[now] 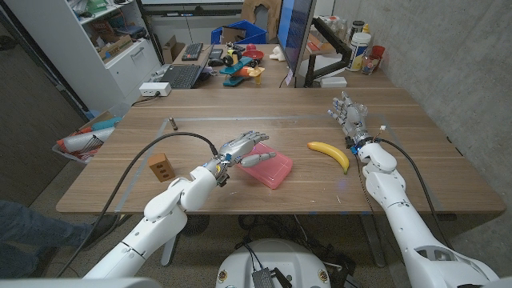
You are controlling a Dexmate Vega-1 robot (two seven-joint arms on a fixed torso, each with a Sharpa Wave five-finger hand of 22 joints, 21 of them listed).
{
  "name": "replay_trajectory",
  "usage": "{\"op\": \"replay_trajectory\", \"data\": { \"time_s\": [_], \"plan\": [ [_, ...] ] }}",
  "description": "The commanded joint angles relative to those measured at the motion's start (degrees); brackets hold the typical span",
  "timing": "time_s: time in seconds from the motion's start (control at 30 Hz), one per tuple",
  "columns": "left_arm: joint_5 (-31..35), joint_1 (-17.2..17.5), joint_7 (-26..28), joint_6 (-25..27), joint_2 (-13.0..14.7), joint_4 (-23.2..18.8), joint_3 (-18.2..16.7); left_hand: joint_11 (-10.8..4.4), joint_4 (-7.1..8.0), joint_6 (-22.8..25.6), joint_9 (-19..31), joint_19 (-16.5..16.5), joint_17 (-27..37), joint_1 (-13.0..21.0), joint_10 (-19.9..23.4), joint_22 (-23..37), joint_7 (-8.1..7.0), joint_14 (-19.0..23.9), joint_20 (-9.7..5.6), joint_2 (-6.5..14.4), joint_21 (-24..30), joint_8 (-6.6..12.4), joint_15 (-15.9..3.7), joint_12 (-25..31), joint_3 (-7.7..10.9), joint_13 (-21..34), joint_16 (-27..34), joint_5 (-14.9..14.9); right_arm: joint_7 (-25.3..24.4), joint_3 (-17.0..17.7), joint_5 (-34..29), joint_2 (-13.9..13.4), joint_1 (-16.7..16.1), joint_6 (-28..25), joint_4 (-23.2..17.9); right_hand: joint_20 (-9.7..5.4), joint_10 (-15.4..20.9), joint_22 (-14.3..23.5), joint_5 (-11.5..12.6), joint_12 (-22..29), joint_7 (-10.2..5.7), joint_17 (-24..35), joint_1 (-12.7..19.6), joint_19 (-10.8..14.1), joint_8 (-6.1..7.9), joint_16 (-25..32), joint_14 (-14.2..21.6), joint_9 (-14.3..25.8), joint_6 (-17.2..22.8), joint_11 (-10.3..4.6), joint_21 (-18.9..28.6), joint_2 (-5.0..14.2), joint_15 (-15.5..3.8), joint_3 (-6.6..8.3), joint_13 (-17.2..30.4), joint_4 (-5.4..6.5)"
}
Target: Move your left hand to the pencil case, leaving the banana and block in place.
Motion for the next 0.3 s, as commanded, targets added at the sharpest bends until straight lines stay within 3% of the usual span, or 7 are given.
{"op": "replay_trajectory", "data": {
  "time_s": [0.03, 0.3],
  "plan": [
    [-0.81, -0.79, -0.14, -0.44, 0.07, 1.29, 0.62, -0.03, -0.23, 0.77, 0.28, 0.24, 0.1, 0.39, 0.49, 0.29, 0.09, 0.42, 0.05, 0.08, -0.41, 0.25, 0.06, 0.01, 0.04, 0.07, 0.26, -0.19, -0.41, -0.17, -0.39, 0.08, 0.18, -0.31, -0.12, -0.29, 0.42, 0.23, 0.22, -0.07, 0.19, -0.06, -0.16, 0.42, -0.17, 0.28, 0.52, 0.13, 0.46, 0.27, -0.24, 0.53, 0.03, 0.01, 0.19, -0.17],
    [-1.16, -1.03, 0.19, -0.99, 0.31, 1.79, 0.49, 0.03, -0.29, 0.84, 0.29, 0.5, 0.1, 0.38, 0.36, 0.3, 0.05, 0.49, 0.15, 0.1, -0.49, 0.16, 0.07, -0.12, 0.03, 0.08, 0.18, -0.18, -0.66, -0.36, -0.59, 0.39, 0.43, -0.2, -0.07, -0.27, 0.47, 0.23, 0.23, -0.1, 0.15, -0.08, -0.16, 0.47, -0.18, 0.26, 0.54, 0.13, 0.46, 0.18, -0.43, 0.56, 0.03, -0.02, 0.19, -0.22]
  ]
}}
